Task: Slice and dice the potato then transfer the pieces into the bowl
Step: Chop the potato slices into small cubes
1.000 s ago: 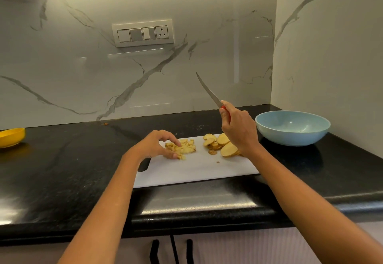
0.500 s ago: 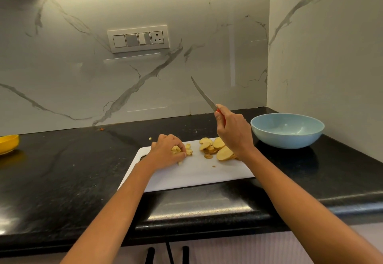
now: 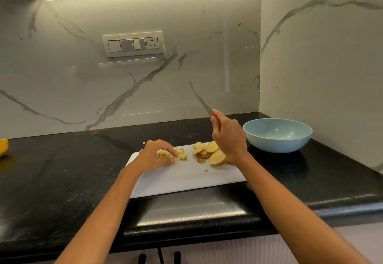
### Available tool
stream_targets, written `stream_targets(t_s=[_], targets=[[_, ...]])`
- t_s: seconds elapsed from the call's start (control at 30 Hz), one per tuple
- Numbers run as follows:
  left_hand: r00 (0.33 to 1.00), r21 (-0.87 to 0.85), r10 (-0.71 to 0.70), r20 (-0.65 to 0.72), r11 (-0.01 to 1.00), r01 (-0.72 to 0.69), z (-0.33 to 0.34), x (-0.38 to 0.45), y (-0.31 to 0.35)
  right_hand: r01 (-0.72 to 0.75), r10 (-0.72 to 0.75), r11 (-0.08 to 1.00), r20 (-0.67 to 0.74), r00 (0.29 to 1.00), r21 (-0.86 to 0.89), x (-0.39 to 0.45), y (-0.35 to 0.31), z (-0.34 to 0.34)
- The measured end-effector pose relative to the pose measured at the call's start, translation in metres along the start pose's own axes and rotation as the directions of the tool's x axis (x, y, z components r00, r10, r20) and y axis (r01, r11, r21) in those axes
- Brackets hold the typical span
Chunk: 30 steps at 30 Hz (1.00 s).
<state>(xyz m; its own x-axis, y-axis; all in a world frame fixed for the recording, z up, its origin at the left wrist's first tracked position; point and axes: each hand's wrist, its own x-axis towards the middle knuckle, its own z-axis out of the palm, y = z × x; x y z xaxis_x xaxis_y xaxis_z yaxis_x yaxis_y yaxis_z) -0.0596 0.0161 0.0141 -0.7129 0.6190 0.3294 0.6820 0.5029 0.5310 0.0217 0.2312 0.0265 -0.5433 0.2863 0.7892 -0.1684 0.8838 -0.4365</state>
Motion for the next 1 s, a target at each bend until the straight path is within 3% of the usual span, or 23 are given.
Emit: stream_targets(t_s=[0.13,0.23,0.3,0.37,0.47,0.6,0.87,1.0], targets=[[0.985,0.043,0.047,-0.166,0.998,-0.041,0.002,0.003,0.003,-0.005,0.005,1.0,-0.006,1.0,0.008,0.002,0.002,-0.001],[0.9,0.144,0.135,-0.414,0.986,-0.082,-0.002,0.007,0.004,-0.007,0.007,1.0,0.005,1.0,0.011,0.003,0.001,0.0],[0.864,0.143,0.152,-0.48,0.985,-0.094,0.001,0.013,0.011,-0.016,0.016,1.0,0.013,1.0,0.006,0.004,0.002,0.002],[0.912,0.114,0.132,-0.389,0.989,-0.095,0.012,0.02,0.023,-0.021,0.021,1.0,0.013,1.0,0.008,0.005,0.003,0.003],[0.994,0.174,0.004,-0.105,0.985,0.015,0.033,0.032,0.038,-0.015,0.015,1.0,0.016,1.0,0.014,0.005,0.002,0.003],[0.99,0.224,-0.135,0.033,0.966,0.125,0.045,0.047,0.043,-0.005,0.004,1.0,0.022,1.0,0.02,0.007,0.002,0.003],[0.995,0.069,-0.089,0.033,0.994,0.087,0.046,0.044,0.039,-0.003,0.002,1.0,0.011,1.0,0.028,0.008,0.002,0.004],[0.982,0.023,0.025,-0.187,1.0,-0.022,0.041,0.033,0.042,-0.015,0.015,1.0,0.012,1.0,0.027,0.009,0.001,0.002]])
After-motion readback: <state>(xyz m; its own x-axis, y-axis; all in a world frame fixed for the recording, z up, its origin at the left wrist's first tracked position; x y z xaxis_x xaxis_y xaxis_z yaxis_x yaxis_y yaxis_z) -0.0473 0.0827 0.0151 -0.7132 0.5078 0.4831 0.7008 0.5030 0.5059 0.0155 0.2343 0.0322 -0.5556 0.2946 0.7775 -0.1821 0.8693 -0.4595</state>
